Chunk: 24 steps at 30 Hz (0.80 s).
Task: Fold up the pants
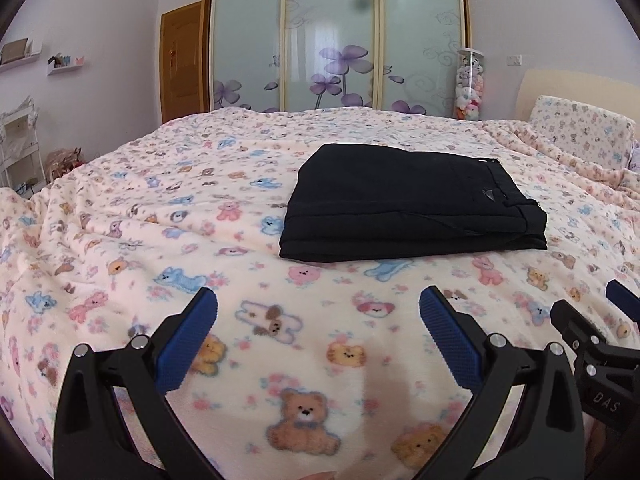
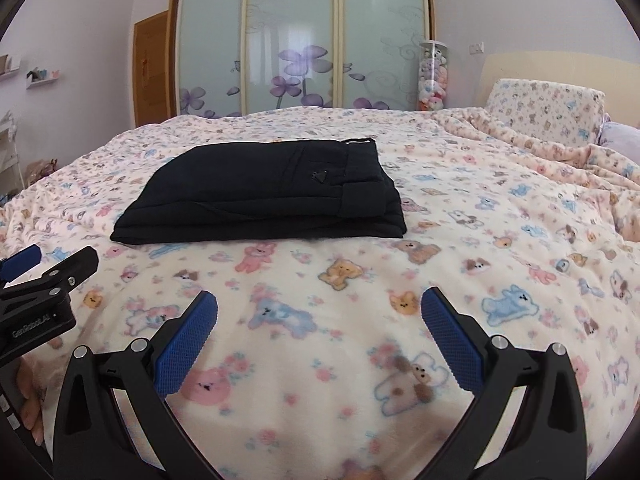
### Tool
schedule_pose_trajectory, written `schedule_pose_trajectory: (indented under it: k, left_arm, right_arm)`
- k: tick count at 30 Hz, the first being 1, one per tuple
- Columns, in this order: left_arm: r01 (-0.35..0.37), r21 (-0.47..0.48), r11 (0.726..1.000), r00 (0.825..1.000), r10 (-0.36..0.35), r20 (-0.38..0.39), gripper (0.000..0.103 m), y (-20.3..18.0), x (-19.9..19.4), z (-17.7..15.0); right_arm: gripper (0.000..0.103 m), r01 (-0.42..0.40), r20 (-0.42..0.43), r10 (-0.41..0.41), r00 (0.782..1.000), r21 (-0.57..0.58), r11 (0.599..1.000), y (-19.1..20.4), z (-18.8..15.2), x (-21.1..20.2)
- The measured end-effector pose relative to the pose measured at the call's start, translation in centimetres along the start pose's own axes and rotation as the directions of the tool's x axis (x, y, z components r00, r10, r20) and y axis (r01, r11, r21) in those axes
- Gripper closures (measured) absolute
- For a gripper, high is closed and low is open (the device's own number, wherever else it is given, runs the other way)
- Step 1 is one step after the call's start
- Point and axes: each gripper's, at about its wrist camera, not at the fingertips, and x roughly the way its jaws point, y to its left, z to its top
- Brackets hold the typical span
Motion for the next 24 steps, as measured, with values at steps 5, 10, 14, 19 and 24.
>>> schedule_pose_trajectory:
  k: [5, 10, 14, 19, 24]
  left_arm:
    - [-0.031, 0.053, 0.998, 0.999, 0.032, -0.021, 0.002, -0.9, 0.2, -0.2]
    - [-0.073, 0.113, 0.991, 0.997, 0.077, -0.025, 0.002, -2.0, 0.5, -0.6]
    - [-0.06, 0.121, 0.991, 0.997, 0.064, -0.033, 0.002, -2.0, 0.7, -0.7]
    - [-0.019, 0.13, 0.991, 0.998, 0.026, -0.053, 0.002, -2.1, 0.9, -0.8]
    - [0.012, 0.145, 0.989, 0.998, -0.002, -0.07, 0.002, -2.5, 1.3, -0.9]
  right_arm:
    - [0.001, 0.012, -0.017, -0.012, 1.0, -0.004, 1.0, 0.1, -0.2, 0.3]
    - [0.001, 0.008, -0.027, -0.008, 1.0, 0.004, 1.0, -0.1, -0.3, 0.5]
    - [0.001, 0.006, -0.03, -0.006, 1.0, 0.006, 1.0, -0.1, -0.3, 0.6]
    - [0.001, 0.011, -0.024, -0.011, 1.0, 0.006, 1.0, -0.2, -0.3, 0.6]
    - [0.001, 0.035, -0.014, -0.035, 0.999, 0.014, 0.999, -0.3, -0.4, 0.3]
